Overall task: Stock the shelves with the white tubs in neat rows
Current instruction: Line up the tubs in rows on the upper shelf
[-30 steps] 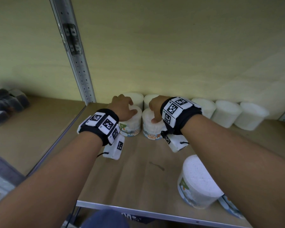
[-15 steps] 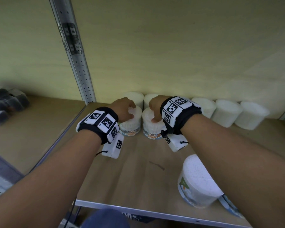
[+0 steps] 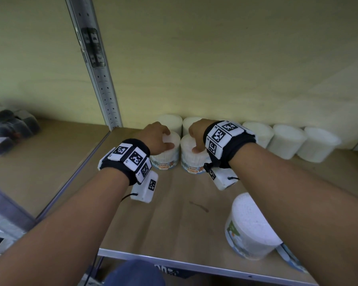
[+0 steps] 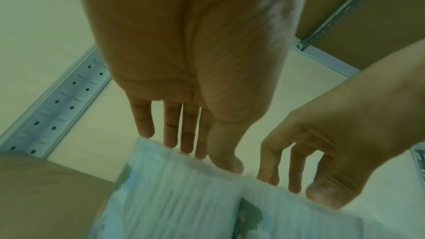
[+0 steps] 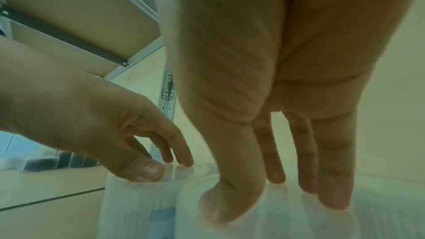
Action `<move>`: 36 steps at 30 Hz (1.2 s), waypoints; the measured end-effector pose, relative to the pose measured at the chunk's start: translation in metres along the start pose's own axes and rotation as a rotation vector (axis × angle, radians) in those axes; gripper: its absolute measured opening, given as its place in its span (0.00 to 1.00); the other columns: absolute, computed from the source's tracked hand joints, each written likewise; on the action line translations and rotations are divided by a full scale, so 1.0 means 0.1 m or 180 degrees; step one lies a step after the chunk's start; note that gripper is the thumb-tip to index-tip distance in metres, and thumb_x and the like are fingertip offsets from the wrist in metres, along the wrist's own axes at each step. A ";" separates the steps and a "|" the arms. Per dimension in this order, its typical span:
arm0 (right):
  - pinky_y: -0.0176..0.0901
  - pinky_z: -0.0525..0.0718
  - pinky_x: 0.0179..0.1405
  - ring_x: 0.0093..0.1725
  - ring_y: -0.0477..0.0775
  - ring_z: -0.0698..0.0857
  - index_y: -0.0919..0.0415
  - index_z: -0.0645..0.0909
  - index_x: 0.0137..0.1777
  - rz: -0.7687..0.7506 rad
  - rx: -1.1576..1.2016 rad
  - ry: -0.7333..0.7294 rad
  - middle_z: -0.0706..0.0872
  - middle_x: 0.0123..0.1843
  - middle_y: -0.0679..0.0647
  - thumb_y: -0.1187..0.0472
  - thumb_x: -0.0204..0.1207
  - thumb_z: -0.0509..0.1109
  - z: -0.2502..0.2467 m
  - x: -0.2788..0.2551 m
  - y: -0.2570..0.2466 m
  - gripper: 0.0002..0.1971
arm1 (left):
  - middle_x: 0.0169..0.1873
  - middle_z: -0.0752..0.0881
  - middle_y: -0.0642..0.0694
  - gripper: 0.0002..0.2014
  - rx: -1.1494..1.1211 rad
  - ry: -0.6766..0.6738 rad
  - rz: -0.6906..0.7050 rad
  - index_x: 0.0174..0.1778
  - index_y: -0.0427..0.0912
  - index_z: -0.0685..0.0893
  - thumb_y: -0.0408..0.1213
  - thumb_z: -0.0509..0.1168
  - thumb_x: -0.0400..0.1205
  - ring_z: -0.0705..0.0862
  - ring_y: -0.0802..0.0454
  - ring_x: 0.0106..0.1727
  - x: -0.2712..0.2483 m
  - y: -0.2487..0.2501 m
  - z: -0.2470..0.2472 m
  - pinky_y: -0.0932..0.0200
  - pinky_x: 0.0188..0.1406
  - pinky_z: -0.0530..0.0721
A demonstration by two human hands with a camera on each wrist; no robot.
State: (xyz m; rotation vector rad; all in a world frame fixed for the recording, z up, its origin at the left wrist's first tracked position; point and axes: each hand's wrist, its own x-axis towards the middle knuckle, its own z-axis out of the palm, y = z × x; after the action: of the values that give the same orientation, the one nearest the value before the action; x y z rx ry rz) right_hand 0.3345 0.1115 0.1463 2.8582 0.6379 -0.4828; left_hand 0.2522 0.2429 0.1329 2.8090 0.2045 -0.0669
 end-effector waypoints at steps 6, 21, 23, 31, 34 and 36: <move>0.50 0.82 0.61 0.66 0.60 0.81 0.57 0.77 0.71 -0.0127 -0.0147 0.0201 0.78 0.71 0.57 0.48 0.65 0.80 0.01 -0.04 0.07 0.34 | 0.76 0.70 0.45 0.26 -0.0240 -0.0097 0.0081 0.76 0.45 0.72 0.43 0.68 0.81 0.69 0.46 0.76 -0.04 -0.02 -0.06 0.56 0.72 0.68; 0.49 0.79 0.64 0.69 0.61 0.80 0.59 0.78 0.71 0.0007 0.0022 0.0115 0.80 0.70 0.58 0.57 0.71 0.78 -0.07 -0.31 0.01 0.27 | 0.77 0.69 0.45 0.27 -0.0072 -0.0212 0.0117 0.76 0.45 0.72 0.44 0.67 0.81 0.70 0.46 0.76 -0.09 -0.05 -0.08 0.56 0.73 0.68; 0.54 0.84 0.60 0.62 0.63 0.83 0.47 0.80 0.62 0.0001 -0.0157 0.0002 0.83 0.66 0.53 0.45 0.58 0.83 -0.04 -0.08 -0.02 0.31 | 0.78 0.67 0.47 0.27 0.0026 -0.0239 0.0102 0.77 0.47 0.70 0.46 0.66 0.81 0.70 0.47 0.76 -0.16 -0.07 -0.09 0.56 0.72 0.68; 0.69 0.85 0.49 0.48 0.56 0.83 0.41 0.80 0.57 -0.0409 -0.0663 -0.0192 0.85 0.56 0.45 0.33 0.31 0.83 0.59 1.18 0.02 0.46 | 0.73 0.76 0.46 0.27 0.0324 -0.0163 0.0115 0.74 0.50 0.75 0.50 0.68 0.79 0.76 0.45 0.72 -0.60 -0.14 -0.17 0.51 0.71 0.75; 0.63 0.87 0.44 0.42 0.58 0.85 0.45 0.81 0.51 -0.0476 -0.0742 -0.0071 0.86 0.50 0.50 0.35 0.36 0.79 0.58 0.72 -0.09 0.38 | 0.72 0.77 0.46 0.26 0.0216 -0.0171 0.0080 0.72 0.47 0.77 0.47 0.70 0.78 0.76 0.45 0.71 -0.82 -0.15 -0.16 0.52 0.70 0.75; 0.60 0.88 0.43 0.43 0.60 0.86 0.47 0.78 0.51 -0.0541 -0.0658 0.0057 0.85 0.50 0.52 0.34 0.39 0.77 0.59 0.39 -0.14 0.37 | 0.73 0.75 0.46 0.25 0.0097 -0.0222 0.0086 0.73 0.46 0.76 0.44 0.70 0.79 0.74 0.46 0.72 -0.95 -0.17 -0.15 0.54 0.70 0.73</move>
State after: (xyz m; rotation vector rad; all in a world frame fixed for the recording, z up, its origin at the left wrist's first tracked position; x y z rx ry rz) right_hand 0.3455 0.1255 0.0757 2.6298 0.8839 -0.3905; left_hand 0.1559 0.2509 0.1485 2.8337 0.1504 -0.1626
